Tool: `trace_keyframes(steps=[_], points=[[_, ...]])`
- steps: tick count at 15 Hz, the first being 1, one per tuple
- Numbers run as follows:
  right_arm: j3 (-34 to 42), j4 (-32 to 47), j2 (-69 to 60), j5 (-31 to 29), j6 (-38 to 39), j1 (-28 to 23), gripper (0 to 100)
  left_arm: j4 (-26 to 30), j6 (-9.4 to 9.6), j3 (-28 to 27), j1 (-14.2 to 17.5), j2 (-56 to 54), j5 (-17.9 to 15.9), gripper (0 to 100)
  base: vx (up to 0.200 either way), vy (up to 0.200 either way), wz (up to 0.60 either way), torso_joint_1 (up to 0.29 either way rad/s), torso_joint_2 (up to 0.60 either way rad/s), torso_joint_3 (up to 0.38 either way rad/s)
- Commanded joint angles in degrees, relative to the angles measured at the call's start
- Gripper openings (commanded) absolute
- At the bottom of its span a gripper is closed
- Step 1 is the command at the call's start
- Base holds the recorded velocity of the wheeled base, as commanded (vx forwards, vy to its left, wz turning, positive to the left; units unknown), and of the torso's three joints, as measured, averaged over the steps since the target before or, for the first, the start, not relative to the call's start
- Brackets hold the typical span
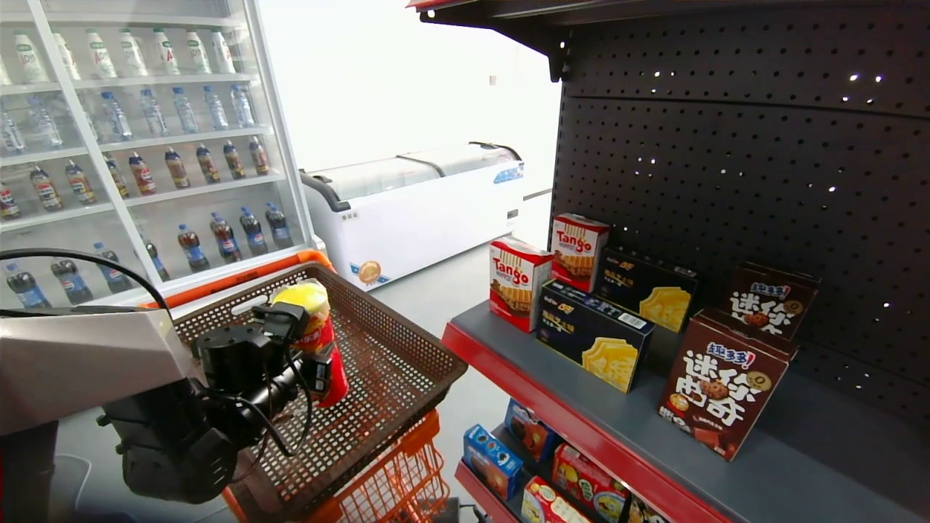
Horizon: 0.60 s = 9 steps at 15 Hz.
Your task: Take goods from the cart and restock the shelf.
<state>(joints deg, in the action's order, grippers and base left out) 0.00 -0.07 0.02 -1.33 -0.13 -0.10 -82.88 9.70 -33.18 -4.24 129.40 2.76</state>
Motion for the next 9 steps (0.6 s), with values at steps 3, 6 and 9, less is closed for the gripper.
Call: trace_keyframes(steps=[3,6,9], points=[[0.0,0.0,0.0,0.0,0.0,0.0,100,8.4,-0.21,-4.6,-1.0,-7.7,-0.5,0,0.000,0.000,0.00,0.000,0.00,0.000],[0.0,0.0,0.0,0.0,0.0,0.0,100,13.2,-0.04,-4.7,-1.2,-13.9,0.1,0,0.000,0.000,0.00,0.000,0.00,0.000],[0.0,0.0,0.0,0.0,0.0,0.0,100,22.4,0.67,-7.5,-1.1,-22.3,-3.7,0,0.000,0.000,0.00,0.000,0.00,0.000]])
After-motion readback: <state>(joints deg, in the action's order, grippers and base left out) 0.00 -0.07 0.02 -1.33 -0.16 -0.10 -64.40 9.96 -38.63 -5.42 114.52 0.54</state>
